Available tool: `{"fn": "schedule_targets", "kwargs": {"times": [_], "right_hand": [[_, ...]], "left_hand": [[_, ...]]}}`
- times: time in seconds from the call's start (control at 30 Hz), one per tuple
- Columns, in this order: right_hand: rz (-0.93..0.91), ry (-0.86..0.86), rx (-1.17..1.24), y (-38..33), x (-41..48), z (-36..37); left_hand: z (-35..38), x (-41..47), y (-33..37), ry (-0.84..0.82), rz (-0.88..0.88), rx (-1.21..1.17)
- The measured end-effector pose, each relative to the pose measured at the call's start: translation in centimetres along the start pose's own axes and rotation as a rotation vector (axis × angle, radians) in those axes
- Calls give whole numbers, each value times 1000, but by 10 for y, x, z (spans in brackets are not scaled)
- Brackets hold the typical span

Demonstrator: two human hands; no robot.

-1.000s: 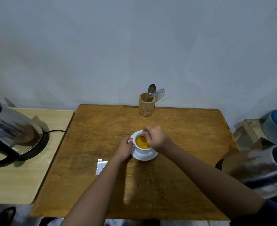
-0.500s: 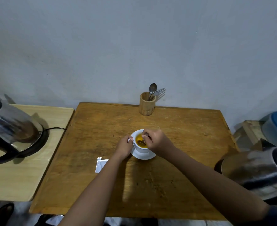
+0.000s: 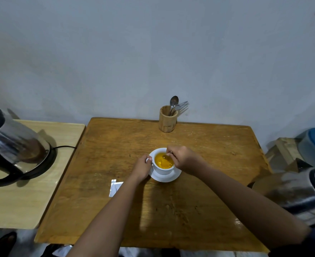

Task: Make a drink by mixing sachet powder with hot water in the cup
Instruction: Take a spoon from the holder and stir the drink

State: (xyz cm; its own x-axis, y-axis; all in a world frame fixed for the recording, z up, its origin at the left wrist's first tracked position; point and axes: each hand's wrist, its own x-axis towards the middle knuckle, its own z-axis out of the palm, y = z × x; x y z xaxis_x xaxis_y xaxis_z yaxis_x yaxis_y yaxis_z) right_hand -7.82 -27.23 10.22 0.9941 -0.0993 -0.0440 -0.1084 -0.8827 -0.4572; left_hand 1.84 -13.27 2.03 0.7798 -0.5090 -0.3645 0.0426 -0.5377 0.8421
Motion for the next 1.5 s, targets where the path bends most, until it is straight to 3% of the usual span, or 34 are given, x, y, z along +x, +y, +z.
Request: {"fn": "schedule_targets", "kwargs": {"times": [0.27, 0.53, 0.97, 1.1, 1.3, 1.5], "right_hand": [[113, -37, 68, -14, 6, -3], [345, 194, 406, -14, 16, 7], [52, 103, 312, -18, -5, -30], [35, 90, 306, -15, -11, -36], [54, 215, 332, -12, -15, -42], [82, 199, 359, -7, -19, -39]], "left_hand": [[0, 0, 1, -6, 2, 30], [0, 1, -1, -2, -2, 43], [-1, 4, 0, -16, -25, 44], [-1, 4, 0, -18, -23, 37], [1, 6, -1, -1, -62, 42], [3, 5, -2, 15, -61, 12]]}}
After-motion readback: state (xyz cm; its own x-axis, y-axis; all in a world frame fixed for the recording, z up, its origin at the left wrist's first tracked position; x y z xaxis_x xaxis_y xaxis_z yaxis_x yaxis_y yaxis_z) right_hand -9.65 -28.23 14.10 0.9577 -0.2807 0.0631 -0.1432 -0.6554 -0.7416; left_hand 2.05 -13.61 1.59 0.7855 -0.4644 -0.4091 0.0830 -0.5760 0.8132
